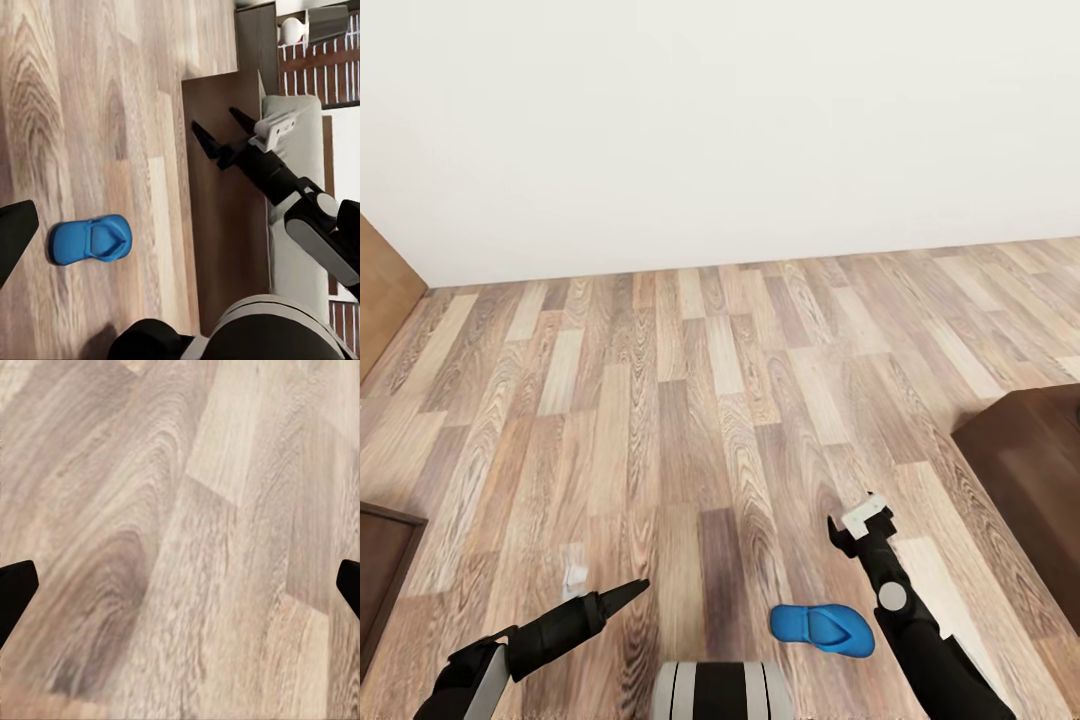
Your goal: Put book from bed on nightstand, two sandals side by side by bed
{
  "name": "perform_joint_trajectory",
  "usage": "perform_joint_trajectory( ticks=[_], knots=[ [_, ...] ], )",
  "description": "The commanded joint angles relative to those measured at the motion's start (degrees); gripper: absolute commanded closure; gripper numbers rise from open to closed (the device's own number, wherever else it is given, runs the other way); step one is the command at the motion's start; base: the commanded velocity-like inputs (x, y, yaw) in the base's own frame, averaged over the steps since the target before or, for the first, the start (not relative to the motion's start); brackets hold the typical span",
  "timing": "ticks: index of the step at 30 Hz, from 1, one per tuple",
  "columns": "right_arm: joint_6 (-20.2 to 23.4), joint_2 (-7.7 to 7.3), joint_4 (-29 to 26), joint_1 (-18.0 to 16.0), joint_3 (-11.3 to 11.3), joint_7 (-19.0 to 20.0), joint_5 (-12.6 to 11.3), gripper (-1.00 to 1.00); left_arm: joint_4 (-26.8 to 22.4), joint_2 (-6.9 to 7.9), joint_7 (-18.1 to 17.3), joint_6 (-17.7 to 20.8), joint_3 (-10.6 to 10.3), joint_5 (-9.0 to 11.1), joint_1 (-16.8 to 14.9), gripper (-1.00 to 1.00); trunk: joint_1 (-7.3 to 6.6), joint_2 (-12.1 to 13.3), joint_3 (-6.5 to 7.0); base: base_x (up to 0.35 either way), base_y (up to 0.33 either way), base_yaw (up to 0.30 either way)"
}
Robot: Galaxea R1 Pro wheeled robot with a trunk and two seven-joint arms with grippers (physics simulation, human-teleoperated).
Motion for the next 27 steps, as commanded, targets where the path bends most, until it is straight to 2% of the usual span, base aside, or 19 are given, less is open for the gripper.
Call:
perform_joint_trajectory(
  ticks=[1, 4, 7, 11, 13, 14, 16, 20, 27],
  knots=[
    [0.1, -0.05, 0.1, -0.2, 0.2, -0.3, 0.5, -1.0, 0.0, -0.01, -0.1, 0.5, 0.0, 0.2, 0.0, -1.0, 0.01, 0.0, -0.26, 0.0, 0.0, 0.0],
    [0.0, -0.1, 0.5, -0.4, 0.2, 0.1, 0.3, -1.0, 0.0, -0.02, -0.1, 0.5, 0.0, 0.2, 0.0, -1.0, 0.09, -0.1, -0.93, 0.0, 0.0, 0.0],
    [-0.9, -0.07, 4.5, -0.5, 0.2, 0.4, 0.3, -1.0, 0.0, 0.0, 0.0, 0.5, 0.0, 0.2, 0.0, -1.0, 0.17, -0.1, -1.59, 0.0, 0.0, 0.0],
    [-0.8, -0.15, 6.9, -0.5, 0.2, 1.2, 0.3, -1.0, 0.0, -0.01, 0.0, 0.5, 0.0, 0.2, 0.0, -1.0, 0.27, -0.2, -2.48, 0.0, 0.0, 0.0],
    [-0.6, -0.38, 7.2, -0.5, 0.2, 4.8, 0.4, -1.0, 0.0, 0.0, 0.0, 0.5, 0.0, 0.2, 0.0, -1.0, 0.32, -0.2, -2.92, 0.0, 0.0, 0.0],
    [-0.4, -0.66, 7.4, -0.5, 0.2, 15.2, 0.3, -1.0, 0.0, 0.01, 0.1, 0.5, 0.0, 0.2, 0.0, -1.0, 0.35, -0.2, -3.14, 0.0, 0.0, 0.0],
    [-0.4, -0.72, 7.1, -0.5, 0.2, 22.3, 0.3, -1.0, 0.0, -0.03, 0.2, 0.5, 0.0, 0.2, 0.0, -1.0, 0.4, -0.2, -3.58, 0.0, 0.0, 0.0],
    [-0.3, -0.76, 6.5, -0.5, 0.1, 27.8, 0.3, -1.0, 0.0, 0.0, 0.3, 0.5, 0.0, 0.2, 0.0, -1.0, 0.5, -0.3, -4.47, 0.0, 0.0, 0.0],
    [-0.4, -0.78, 6.5, -0.5, 0.0, 28.2, 0.4, -1.0, 0.8, -0.02, 0.4, 0.4, 0.0, 0.1, 0.0, -1.0, 0.68, -0.4, -6.02, 0.0, 0.0, 0.0]
  ],
)
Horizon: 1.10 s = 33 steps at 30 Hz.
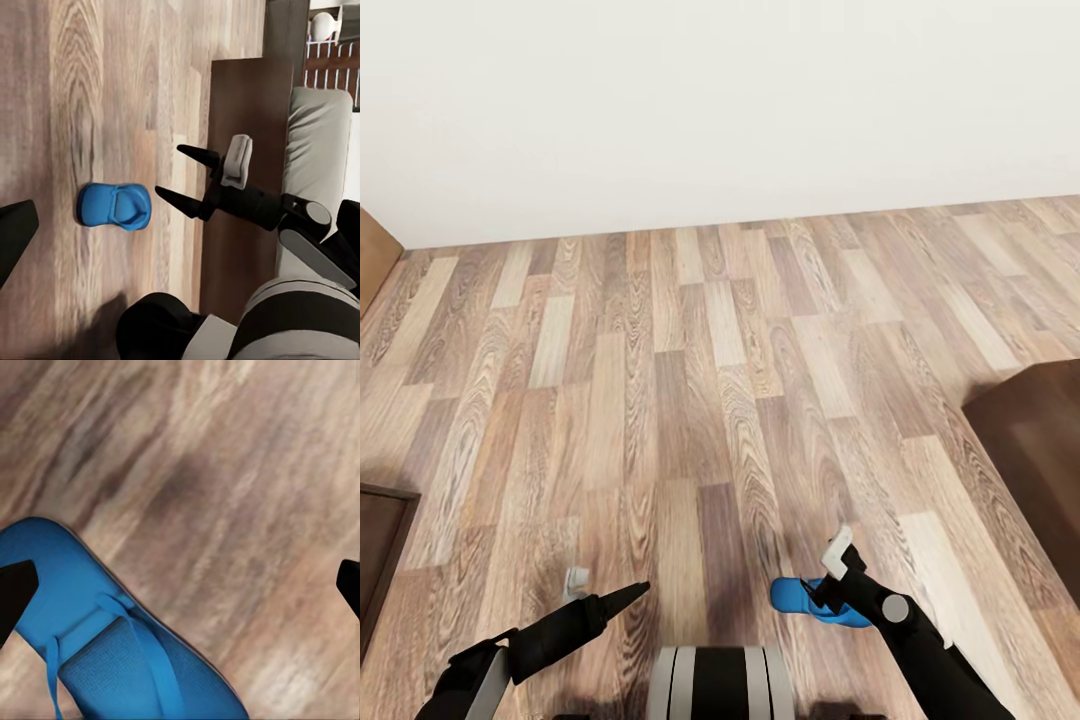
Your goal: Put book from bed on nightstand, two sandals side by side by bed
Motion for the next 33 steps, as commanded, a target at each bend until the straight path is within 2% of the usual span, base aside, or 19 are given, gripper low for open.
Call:
perform_joint_trajectory(
  ticks=[1, 10, 15, 18, 29, 31, 32, 33],
  knots=[
    [-0.1, -0.04, -0.1, 0.0, 0.0, 0.1, 0.6, -1.0, 0.1, -0.01, -0.1, 0.5, 0.0, 0.2, 0.0, -1.0, 0.01, 0.0, -0.26, 0.0, 0.0, 0.0],
    [-0.1, -1.63, 1.5, 0.0, -0.2, -0.8, 0.8, -1.0, 0.4, 0.03, -0.1, 0.5, 0.1, 0.2, 0.0, -1.0, 0.01, 0.0, -0.26, 0.0, 0.0, 0.0],
    [-0.3, -1.84, 6.3, 0.0, -0.2, -9.1, 0.8, -1.0, 0.4, 0.01, -0.1, 0.4, 0.1, 0.2, 0.0, -1.0, 0.01, 0.0, -0.26, 0.0, 0.0, 0.0],
    [-0.4, -1.85, 7.0, 0.0, -0.3, -10.7, 0.9, -1.0, 0.4, 0.01, -0.1, 0.4, 0.1, 0.2, 0.0, -1.0, 0.01, 0.0, -0.26, 0.0, 0.0, 0.0],
    [-0.4, -2.14, 7.8, 0.0, -0.3, -12.1, 2.5, -1.0, 0.4, 0.04, 0.0, 0.4, 0.1, 0.2, 0.0, -1.0, 0.01, 0.0, -0.26, 0.0, 0.0, 0.0],
    [-0.3, -3.22, 8.7, 0.0, -0.3, -14.9, 2.8, -1.0, 0.4, 0.04, 0.0, 0.4, 0.1, 0.2, 0.0, -1.0, 0.01, 0.0, -0.26, 0.0, 0.0, 0.0],
    [-0.2, -4.83, 11.4, 0.0, -0.2, -20.4, 4.4, -1.0, 0.4, 0.04, 0.0, 0.4, 0.1, 0.2, 0.0, -1.0, 0.01, 0.0, -0.26, 0.0, 0.0, 0.0],
    [-0.2, -5.09, 12.0, 0.0, -0.2, -21.5, 5.5, -1.0, 0.4, 0.04, 0.0, 0.4, 0.1, 0.2, 0.0, -1.0, 0.01, 0.0, -0.26, 0.0, 0.0, 0.0]
  ],
)
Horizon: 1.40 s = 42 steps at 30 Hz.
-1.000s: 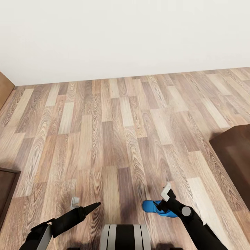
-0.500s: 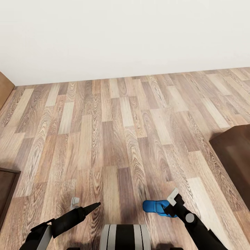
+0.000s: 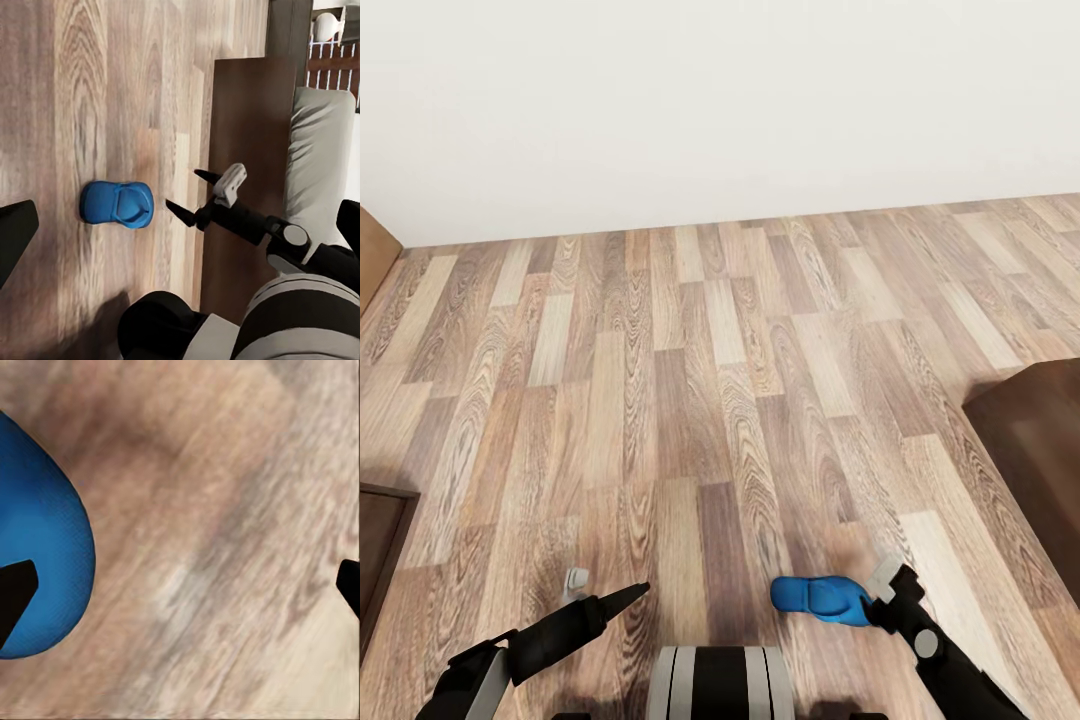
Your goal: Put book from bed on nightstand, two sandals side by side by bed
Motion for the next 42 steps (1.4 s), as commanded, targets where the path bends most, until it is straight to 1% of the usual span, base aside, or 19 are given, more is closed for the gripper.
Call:
perform_joint_trajectory(
  ticks=[1, 3, 5, 8, 16, 17, 18, 19, 20, 22, 23, 25, 29, 42],
  knots=[
    [-0.1, -0.2, 0.3, 0.0, 0.0, -0.6, 1.8, -1.0, 0.0, 0.0, -0.1, 0.5, 0.0, 0.2, 0.0, -1.0, -0.01, 0.0, -0.03, 0.0, 0.0, 0.0],
    [-0.1, -0.75, 0.7, 0.0, 0.0, -1.4, 4.2, -1.0, 0.0, 0.0, -0.1, 0.5, 0.0, 0.2, 0.0, -1.0, -0.01, 0.0, -0.03, 0.0, 0.0, 0.0],
    [-0.1, -1.27, 0.9, 0.0, 0.0, -1.7, 5.3, -1.0, 0.0, 0.0, -0.1, 0.5, 0.1, 0.2, 0.0, -1.0, -0.01, 0.0, -0.03, 0.0, 0.0, 0.0],
    [-0.1, -1.51, 1.0, 0.0, 0.2, -1.7, 5.9, -1.0, 0.0, 0.0, -0.1, 0.5, 0.1, 0.2, 0.0, -1.0, -0.01, 0.0, -0.03, 0.0, 0.0, 0.0],
    [-0.1, -1.48, 0.9, 0.0, 0.8, -1.8, 6.7, -1.0, 0.0, 0.0, -0.1, 0.5, 0.1, 0.2, 0.0, -1.0, -0.01, 0.0, -0.03, 0.0, 0.0, 0.0],
    [-0.1, -1.47, 1.0, 0.0, 0.8, -1.9, 8.2, -1.0, 0.0, 0.0, -0.1, 0.5, 0.1, 0.2, 0.0, -1.0, -0.01, 0.0, -0.03, 0.0, 0.0, 0.0],
    [-0.1, -1.47, 1.0, 0.0, 0.8, -1.9, 9.1, -1.0, 0.0, 0.0, -0.1, 0.5, 0.1, 0.2, 0.0, -1.0, -0.01, 0.0, -0.03, 0.0, 0.0, 0.0],
    [-0.1, -1.47, 1.1, 0.0, 0.8, -2.0, 12.6, -1.0, 0.0, 0.0, -0.1, 0.5, 0.1, 0.2, 0.0, -1.0, -0.01, 0.0, -0.03, 0.0, 0.0, 0.0],
    [-0.1, -1.46, 1.1, 0.0, 0.8, -2.0, 14.0, -1.0, 0.0, 0.0, -0.1, 0.5, 0.1, 0.2, 0.0, -1.0, -0.01, 0.0, -0.03, 0.0, 0.0, 0.0],
    [-0.1, -1.43, 1.1, 0.0, 0.6, -2.0, 19.1, -1.0, 0.0, 0.0, -0.1, 0.5, 0.1, 0.2, 0.0, -1.0, -0.01, 0.0, -0.03, 0.0, 0.0, 0.0],
    [-0.1, -1.41, 1.1, 0.0, 0.5, -2.0, 20.7, -1.0, 0.0, 0.0, -0.1, 0.5, 0.1, 0.2, 0.0, -1.0, -0.01, 0.0, -0.03, 0.0, 0.0, 0.0],
    [-0.1, -1.35, 1.1, 0.0, 0.5, -2.0, 22.4, -1.0, 0.0, 0.0, -0.1, 0.5, 0.1, 0.2, 0.0, -1.0, -0.01, 0.0, -0.03, 0.0, 0.0, 0.0],
    [-0.2, -1.31, 1.1, 0.0, 0.4, -1.9, 23.4, -1.0, 0.0, 0.0, -0.1, 0.5, 0.1, 0.2, 0.0, -1.0, -0.01, 0.0, -0.03, 0.0, 0.0, 0.0],
    [-0.4, -0.9, 1.0, 0.0, 0.7, -1.2, 23.6, -1.0, 0.0, 0.0, -0.1, 0.5, 0.1, 0.2, 0.0, -1.0, -0.01, 0.0, -0.03, 0.0, 0.0, 0.0]
  ],
)
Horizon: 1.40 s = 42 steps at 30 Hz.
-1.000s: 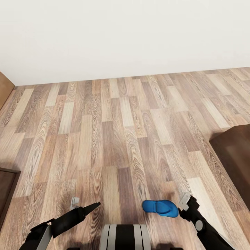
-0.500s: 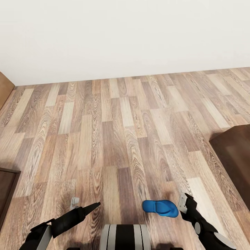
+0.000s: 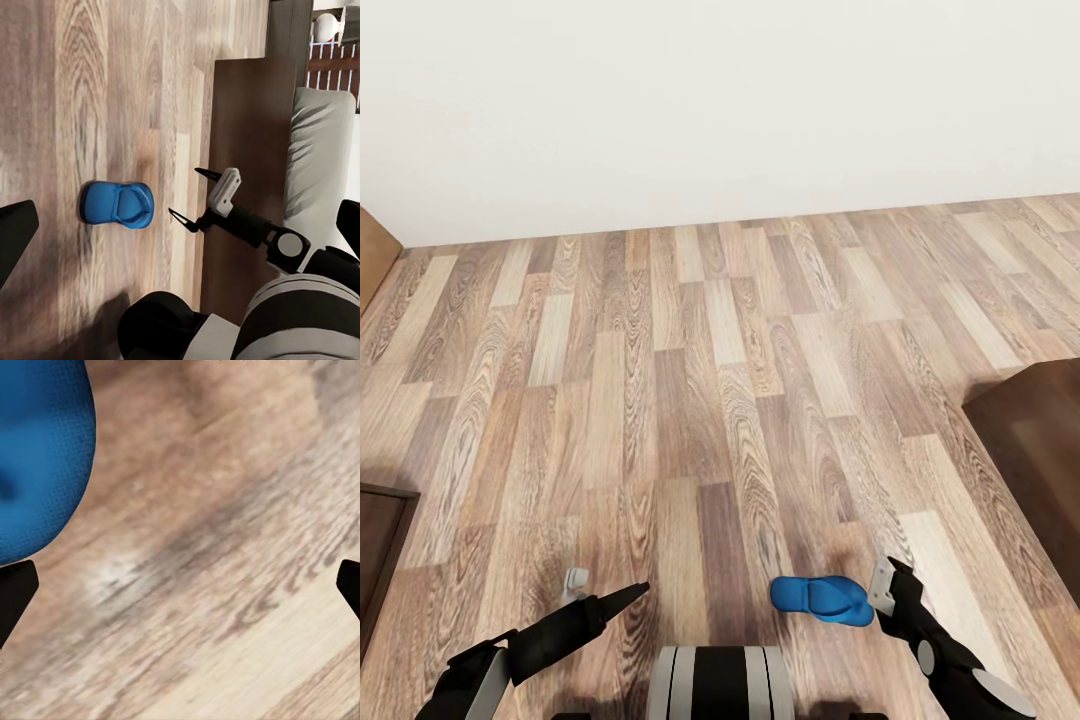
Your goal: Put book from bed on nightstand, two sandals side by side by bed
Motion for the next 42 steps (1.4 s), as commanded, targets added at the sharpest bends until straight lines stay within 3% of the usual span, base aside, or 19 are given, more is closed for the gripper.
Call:
perform_joint_trajectory(
  ticks=[1, 20, 42],
  knots=[
    [0.0, -0.01, 0.0, 0.0, 0.1, 0.1, 0.6, -1.0, 0.0, 0.0, -0.1, 0.5, 0.0, 0.2, 0.0, -1.0, -0.01, 0.0, -0.03, 0.0, 0.0, 0.0],
    [-0.2, 0.0, 0.0, 0.0, 0.0, 0.0, 0.6, -1.0, 0.0, -0.01, -0.1, 0.6, 0.0, 0.2, 0.0, -1.0, -0.01, 0.0, -0.03, 0.0, 0.0, 0.0],
    [-0.3, 0.0, 0.0, 0.0, 0.0, 0.1, 0.6, -1.0, 0.0, -0.08, 1.1, 0.7, -0.1, 0.2, 0.0, -1.0, -0.58, 0.3, 4.84, 0.0, 0.0, 0.0]
  ],
)
